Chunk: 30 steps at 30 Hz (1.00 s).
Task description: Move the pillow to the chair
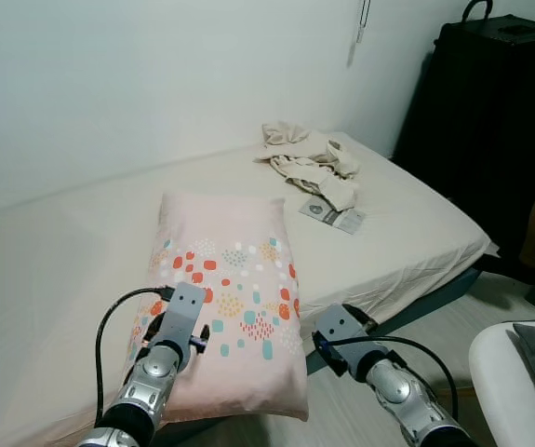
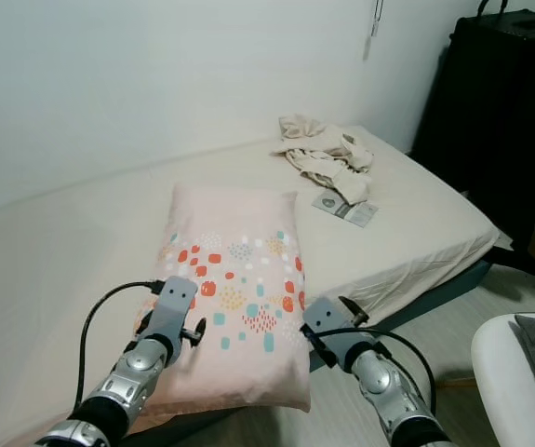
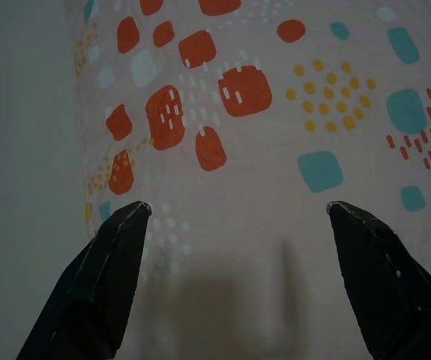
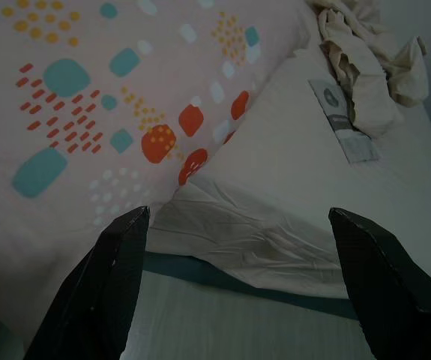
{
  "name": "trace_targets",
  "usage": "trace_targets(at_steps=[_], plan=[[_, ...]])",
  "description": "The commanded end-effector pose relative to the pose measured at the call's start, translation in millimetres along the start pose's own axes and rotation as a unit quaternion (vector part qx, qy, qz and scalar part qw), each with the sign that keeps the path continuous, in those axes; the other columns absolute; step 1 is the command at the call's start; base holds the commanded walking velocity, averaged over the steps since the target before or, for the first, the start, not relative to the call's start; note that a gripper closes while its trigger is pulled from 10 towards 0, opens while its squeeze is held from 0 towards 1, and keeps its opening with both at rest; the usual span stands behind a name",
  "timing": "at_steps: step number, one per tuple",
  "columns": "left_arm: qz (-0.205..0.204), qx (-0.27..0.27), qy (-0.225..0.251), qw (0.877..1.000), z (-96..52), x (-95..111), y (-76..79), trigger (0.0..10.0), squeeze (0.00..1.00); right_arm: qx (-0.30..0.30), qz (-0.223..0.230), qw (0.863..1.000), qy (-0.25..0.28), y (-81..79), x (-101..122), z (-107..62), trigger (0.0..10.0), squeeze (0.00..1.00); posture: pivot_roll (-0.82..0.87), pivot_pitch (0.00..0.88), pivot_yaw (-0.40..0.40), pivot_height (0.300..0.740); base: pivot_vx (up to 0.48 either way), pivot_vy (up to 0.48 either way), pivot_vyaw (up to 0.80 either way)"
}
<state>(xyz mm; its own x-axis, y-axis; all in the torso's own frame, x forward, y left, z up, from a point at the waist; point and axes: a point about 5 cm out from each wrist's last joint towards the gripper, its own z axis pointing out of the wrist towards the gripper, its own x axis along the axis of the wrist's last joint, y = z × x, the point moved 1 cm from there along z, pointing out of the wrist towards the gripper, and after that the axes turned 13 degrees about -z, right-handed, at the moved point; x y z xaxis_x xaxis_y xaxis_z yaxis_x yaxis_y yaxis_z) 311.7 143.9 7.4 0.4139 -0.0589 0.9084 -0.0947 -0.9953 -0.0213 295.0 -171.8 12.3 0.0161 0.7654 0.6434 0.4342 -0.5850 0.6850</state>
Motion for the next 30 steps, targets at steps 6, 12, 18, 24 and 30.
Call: trace_targets(at_steps=[6,12,18,24,30], plan=[[-0.003,-0.003,-0.011,1.0,1.0,-2.0,3.8,10.0,0.0,0.0,0.007,1.0,-0.003,1.1,-2.3,-0.7,10.0,0.0,-0.13,0.053,0.023,0.74,0.0,0.0,0.0],[-0.003,-0.004,-0.011,1.0,1.6,-1.0,4.7,10.0,0.0,0.001,0.007,1.0,-0.003,1.5,-1.1,0.8,10.0,0.0,-0.13,0.052,0.022,0.74,0.0,0.0,0.0],[-0.001,-0.002,-0.009,1.0,1.4,-0.3,1.5,10.0,0.0,0.002,0.007,1.0,-0.002,1.2,0.3,1.8,10.0,0.0,-0.12,0.049,0.024,0.74,0.0,0.0,0.0],[-0.003,-0.002,-0.005,1.0,2.4,2.6,1.8,10.0,0.0,0.002,0.008,1.0,-0.001,1.2,1.1,2.4,10.0,0.0,-0.12,0.051,0.026,0.74,0.0,0.0,0.0],[-0.004,-0.003,-0.003,1.0,3.0,4.3,3.1,10.0,0.0,0.003,0.007,1.0,0.0,1.5,1.8,2.9,10.0,0.0,-0.12,0.051,0.025,0.74,0.0,0.0,0.0]])
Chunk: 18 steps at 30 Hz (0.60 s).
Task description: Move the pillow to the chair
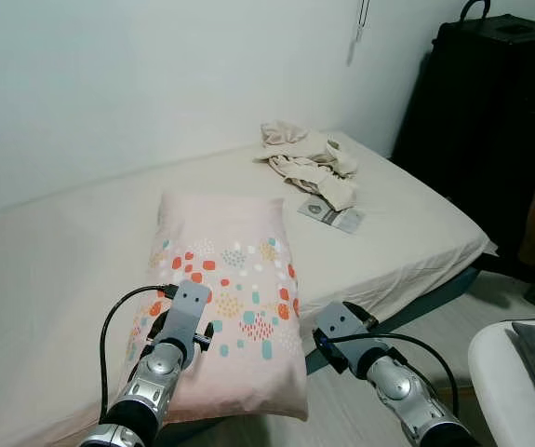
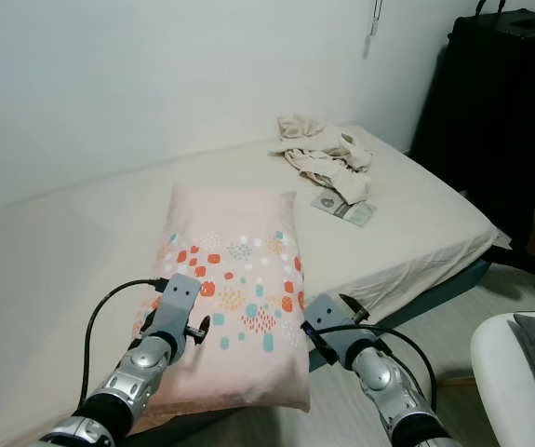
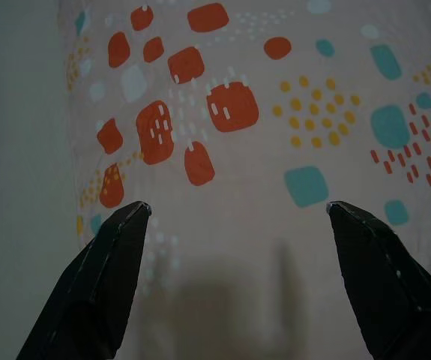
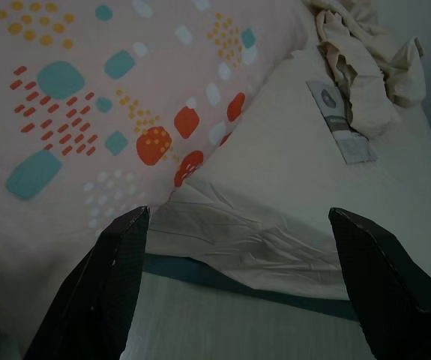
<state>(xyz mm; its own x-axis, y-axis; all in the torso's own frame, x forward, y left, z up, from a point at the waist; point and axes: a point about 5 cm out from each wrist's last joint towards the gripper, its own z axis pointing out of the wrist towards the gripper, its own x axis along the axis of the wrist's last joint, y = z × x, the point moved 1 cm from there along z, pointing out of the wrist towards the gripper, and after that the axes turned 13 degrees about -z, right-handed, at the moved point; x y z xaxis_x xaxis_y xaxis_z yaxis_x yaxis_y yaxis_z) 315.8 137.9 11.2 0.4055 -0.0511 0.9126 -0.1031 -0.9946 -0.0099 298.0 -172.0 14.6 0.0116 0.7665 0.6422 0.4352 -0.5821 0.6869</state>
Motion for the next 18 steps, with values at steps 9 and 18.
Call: trace_targets(at_steps=[9,18], plan=[[0.003,0.001,-0.009,1.0,0.6,-1.1,-2.1,10.0,0.0,-0.002,0.009,1.0,-0.002,-0.7,0.2,1.0,10.0,0.0,-0.13,0.05,0.036,0.74,0.0,0.0,0.0],[0.005,-0.003,-0.009,1.0,1.3,0.1,-0.3,10.0,0.0,-0.002,0.01,1.0,-0.002,-0.7,-0.7,0.2,10.0,0.0,-0.13,0.05,0.042,0.74,0.0,0.0,0.0]])
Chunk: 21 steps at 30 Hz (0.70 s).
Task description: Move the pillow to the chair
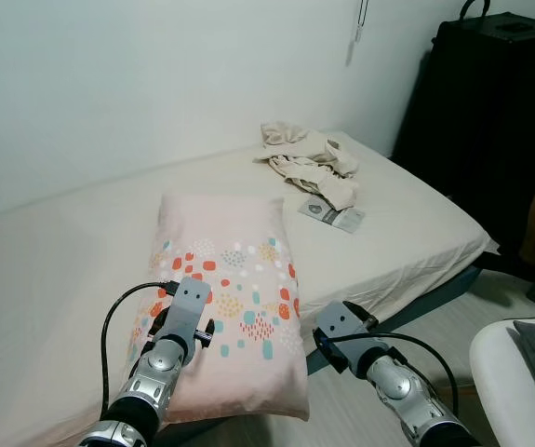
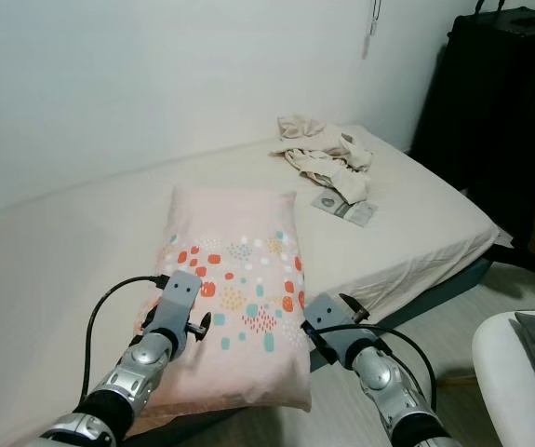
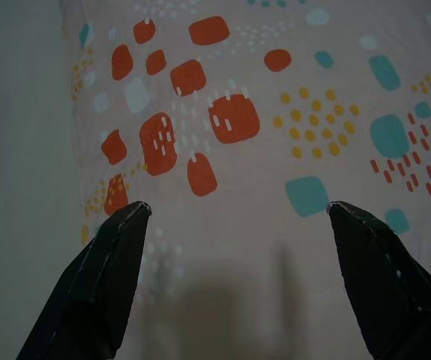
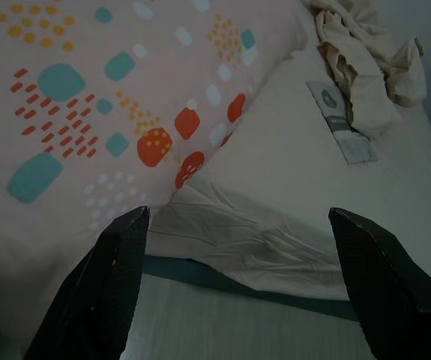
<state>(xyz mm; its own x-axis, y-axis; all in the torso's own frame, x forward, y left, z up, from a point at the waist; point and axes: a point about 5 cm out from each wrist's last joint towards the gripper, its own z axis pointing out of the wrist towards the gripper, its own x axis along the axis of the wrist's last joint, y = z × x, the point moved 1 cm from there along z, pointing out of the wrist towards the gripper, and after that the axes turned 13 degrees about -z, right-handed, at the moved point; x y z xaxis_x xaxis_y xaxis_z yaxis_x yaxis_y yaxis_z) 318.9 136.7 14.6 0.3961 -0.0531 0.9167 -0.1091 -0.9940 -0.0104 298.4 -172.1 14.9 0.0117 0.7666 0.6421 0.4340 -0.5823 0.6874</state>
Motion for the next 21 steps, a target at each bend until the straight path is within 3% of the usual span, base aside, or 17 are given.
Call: trace_targets(at_steps=[1,21], plan=[[0.003,0.0,-0.014,1.0,-0.3,-4.4,-1.2,10.0,0.0,-0.002,0.01,1.0,-0.002,-1.1,-0.9,0.0,10.0,0.0,-0.13,0.05,0.042,0.74,0.0,0.0,0.0],[0.002,-0.001,-0.018,1.0,-1.8,-8.1,-0.7,10.0,0.0,0.002,0.004,1.0,0.001,-3.1,-1.0,-1.5,10.0,0.0,-0.13,0.06,0.038,0.74,0.0,0.0,0.0]])
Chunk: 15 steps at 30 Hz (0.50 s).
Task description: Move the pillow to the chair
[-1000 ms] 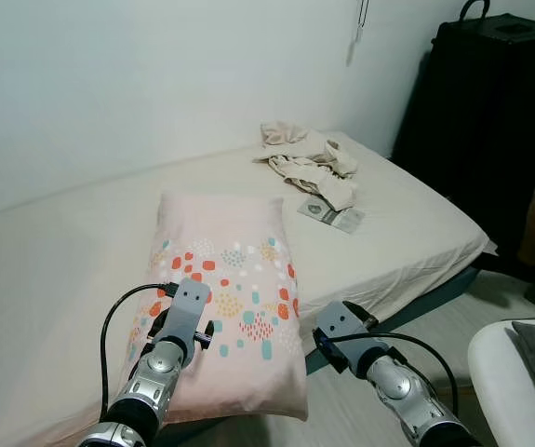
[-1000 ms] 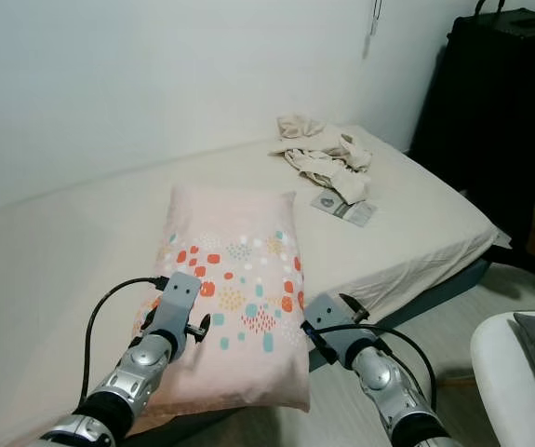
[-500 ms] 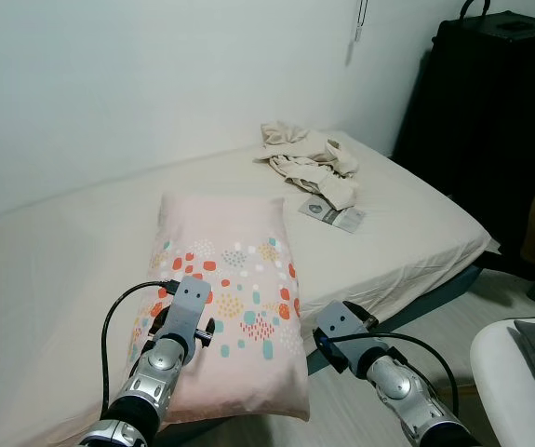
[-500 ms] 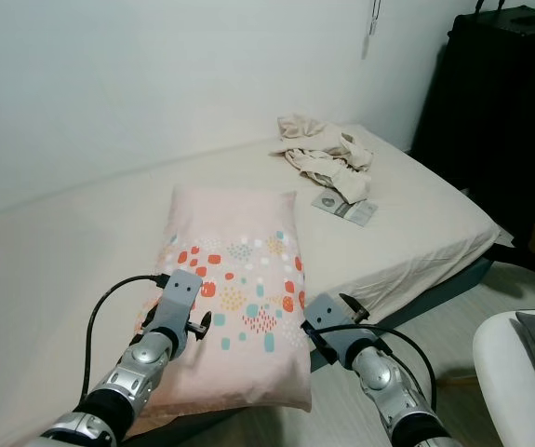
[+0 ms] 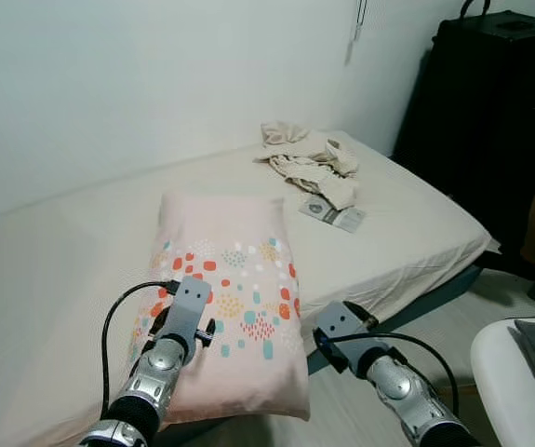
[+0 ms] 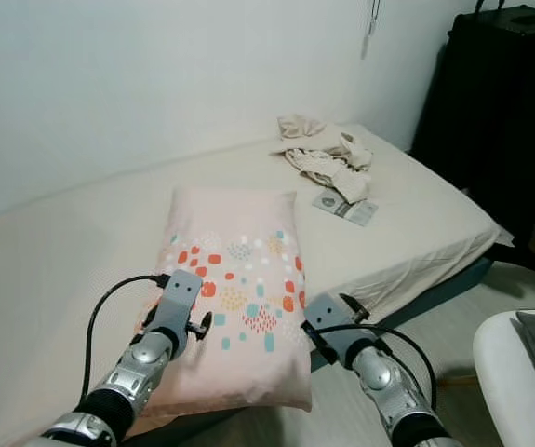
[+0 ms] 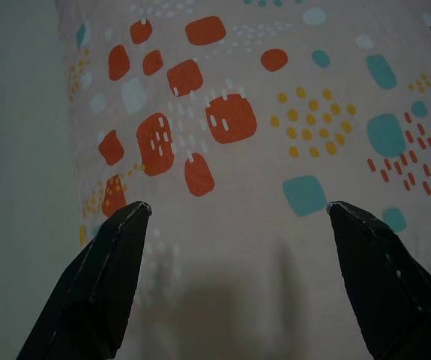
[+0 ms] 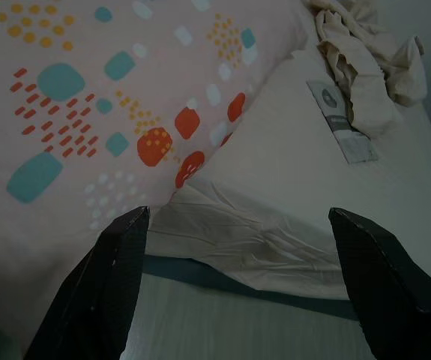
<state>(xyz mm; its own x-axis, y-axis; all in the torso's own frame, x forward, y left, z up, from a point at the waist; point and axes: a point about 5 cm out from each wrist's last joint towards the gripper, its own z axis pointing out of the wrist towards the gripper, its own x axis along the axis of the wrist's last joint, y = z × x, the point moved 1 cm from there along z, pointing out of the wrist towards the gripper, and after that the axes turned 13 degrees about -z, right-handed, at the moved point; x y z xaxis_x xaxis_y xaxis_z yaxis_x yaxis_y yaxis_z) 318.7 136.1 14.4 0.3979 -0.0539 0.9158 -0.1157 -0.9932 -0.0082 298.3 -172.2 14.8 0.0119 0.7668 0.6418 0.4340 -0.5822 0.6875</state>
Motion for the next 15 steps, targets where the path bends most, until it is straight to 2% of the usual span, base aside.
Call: trace_targets(at_steps=[1,15], plan=[[0.001,0.002,-0.017,1.0,-1.8,-7.9,-1.3,10.0,0.0,0.002,0.004,1.0,0.001,-3.1,-0.9,-1.4,10.0,0.0,-0.13,0.06,0.038,0.74,0.0,0.0,0.0],[0.0,0.003,-0.016,1.0,-2.1,-7.8,-1.4,10.0,0.0,0.006,0.0,1.0,0.002,-4.4,-0.5,-1.4,10.0,0.0,-0.12,0.062,0.038,0.74,0.0,0.0,0.0]])
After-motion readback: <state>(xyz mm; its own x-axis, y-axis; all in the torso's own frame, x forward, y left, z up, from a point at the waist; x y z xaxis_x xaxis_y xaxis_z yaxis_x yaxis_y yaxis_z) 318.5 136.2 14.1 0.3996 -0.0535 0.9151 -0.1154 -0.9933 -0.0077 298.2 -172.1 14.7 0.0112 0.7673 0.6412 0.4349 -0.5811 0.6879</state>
